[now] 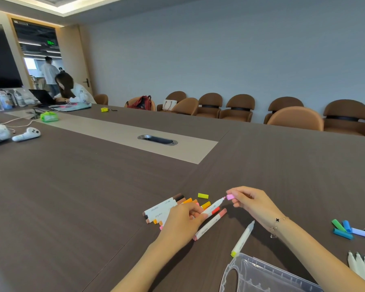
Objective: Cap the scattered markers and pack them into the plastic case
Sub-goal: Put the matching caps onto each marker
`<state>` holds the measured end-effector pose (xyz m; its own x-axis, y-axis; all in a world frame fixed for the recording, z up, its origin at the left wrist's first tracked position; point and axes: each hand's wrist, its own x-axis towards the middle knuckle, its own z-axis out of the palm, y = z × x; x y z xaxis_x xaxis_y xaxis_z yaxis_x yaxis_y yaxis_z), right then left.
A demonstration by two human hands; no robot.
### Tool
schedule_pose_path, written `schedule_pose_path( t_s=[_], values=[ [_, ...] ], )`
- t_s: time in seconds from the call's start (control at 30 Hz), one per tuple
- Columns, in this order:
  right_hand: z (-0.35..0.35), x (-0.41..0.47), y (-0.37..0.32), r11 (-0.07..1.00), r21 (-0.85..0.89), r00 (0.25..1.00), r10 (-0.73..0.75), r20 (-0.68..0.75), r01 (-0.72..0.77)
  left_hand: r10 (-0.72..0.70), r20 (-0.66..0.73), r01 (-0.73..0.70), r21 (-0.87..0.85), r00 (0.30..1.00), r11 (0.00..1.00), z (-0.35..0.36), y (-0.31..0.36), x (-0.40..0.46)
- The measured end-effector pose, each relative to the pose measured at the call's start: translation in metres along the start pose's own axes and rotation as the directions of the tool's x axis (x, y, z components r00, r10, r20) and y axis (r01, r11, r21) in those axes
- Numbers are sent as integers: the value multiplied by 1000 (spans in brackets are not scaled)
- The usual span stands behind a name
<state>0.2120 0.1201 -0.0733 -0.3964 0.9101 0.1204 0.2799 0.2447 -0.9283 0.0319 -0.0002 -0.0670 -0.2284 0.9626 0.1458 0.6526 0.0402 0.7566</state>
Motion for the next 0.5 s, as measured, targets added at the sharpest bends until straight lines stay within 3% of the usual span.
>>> schedule_pose_path(
  t_s=[0.37, 0.5],
  values=[
    [4, 1, -1, 1000, -8, 997, -13, 72, 13, -4, -5, 4, 6, 1000, 1000, 3, -1, -1],
    [7, -1, -7, 999, -3, 999, -45, 30, 45, -18, -14, 17, -33, 1000, 999, 9, 4, -4]
  ],
)
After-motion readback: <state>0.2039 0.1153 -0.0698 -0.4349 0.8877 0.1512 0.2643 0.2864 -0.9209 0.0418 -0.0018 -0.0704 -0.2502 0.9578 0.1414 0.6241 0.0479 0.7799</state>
